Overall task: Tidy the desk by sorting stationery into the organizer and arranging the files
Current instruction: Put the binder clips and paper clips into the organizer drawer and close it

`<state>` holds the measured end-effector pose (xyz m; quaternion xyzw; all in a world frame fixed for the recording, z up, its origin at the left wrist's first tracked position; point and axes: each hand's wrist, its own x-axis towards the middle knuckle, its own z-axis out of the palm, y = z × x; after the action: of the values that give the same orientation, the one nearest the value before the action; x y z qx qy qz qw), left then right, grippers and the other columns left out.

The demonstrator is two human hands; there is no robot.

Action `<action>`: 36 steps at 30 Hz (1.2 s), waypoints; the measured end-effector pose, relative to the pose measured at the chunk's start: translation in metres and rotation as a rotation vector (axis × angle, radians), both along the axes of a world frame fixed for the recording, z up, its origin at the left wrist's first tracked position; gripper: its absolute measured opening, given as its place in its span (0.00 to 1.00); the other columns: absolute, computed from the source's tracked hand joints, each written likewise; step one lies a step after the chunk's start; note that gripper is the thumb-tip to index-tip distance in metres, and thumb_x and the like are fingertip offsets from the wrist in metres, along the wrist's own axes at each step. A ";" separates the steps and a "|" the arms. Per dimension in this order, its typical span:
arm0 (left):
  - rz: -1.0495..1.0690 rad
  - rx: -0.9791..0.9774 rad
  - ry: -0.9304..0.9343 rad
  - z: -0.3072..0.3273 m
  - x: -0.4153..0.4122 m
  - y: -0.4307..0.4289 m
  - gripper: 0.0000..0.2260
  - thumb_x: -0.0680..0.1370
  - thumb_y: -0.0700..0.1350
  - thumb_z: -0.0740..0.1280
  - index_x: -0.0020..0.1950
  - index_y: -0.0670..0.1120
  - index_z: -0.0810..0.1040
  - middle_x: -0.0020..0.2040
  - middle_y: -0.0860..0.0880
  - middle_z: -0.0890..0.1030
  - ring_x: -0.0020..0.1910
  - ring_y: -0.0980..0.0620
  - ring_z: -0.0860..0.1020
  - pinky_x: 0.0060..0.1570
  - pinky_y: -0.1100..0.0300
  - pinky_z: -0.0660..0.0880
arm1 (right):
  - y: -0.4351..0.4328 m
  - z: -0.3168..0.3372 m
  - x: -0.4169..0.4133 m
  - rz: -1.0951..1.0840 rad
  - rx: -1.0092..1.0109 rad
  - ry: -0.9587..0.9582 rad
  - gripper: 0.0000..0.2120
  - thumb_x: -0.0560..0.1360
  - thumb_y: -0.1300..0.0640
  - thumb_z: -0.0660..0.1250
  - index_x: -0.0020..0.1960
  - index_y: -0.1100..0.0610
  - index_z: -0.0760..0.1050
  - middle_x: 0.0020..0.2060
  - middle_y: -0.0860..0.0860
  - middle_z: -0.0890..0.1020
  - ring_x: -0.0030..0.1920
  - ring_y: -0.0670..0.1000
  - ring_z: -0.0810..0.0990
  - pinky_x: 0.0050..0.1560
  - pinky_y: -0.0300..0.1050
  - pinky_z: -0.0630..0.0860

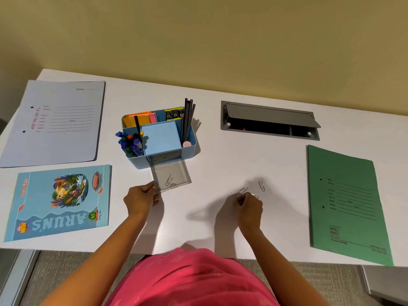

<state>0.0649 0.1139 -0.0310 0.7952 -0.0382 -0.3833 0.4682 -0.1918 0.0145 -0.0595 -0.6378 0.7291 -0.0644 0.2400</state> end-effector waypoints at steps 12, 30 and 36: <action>0.014 -0.025 0.010 -0.001 -0.002 0.001 0.11 0.77 0.36 0.66 0.59 0.38 0.80 0.44 0.41 0.82 0.39 0.43 0.81 0.30 0.67 0.79 | -0.017 0.005 0.007 -0.069 0.137 -0.027 0.07 0.73 0.59 0.66 0.40 0.63 0.73 0.37 0.59 0.78 0.43 0.61 0.80 0.37 0.41 0.67; 0.021 -0.016 -0.014 -0.001 -0.003 0.001 0.11 0.77 0.37 0.66 0.59 0.39 0.80 0.43 0.43 0.82 0.40 0.43 0.80 0.30 0.67 0.79 | 0.016 0.043 0.125 0.496 -0.064 -0.478 0.06 0.77 0.57 0.65 0.45 0.53 0.67 0.48 0.54 0.82 0.51 0.52 0.81 0.44 0.40 0.81; 0.023 -0.048 0.023 -0.003 -0.001 0.005 0.11 0.77 0.37 0.66 0.59 0.39 0.79 0.45 0.41 0.82 0.41 0.43 0.81 0.33 0.66 0.80 | 0.010 0.029 0.085 0.410 -0.219 -0.563 0.03 0.76 0.61 0.64 0.45 0.55 0.71 0.34 0.50 0.77 0.36 0.50 0.75 0.37 0.42 0.71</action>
<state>0.0643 0.1187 -0.0335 0.7798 -0.0331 -0.3859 0.4918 -0.1063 0.0241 -0.0308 -0.7499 0.4801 -0.2657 0.3695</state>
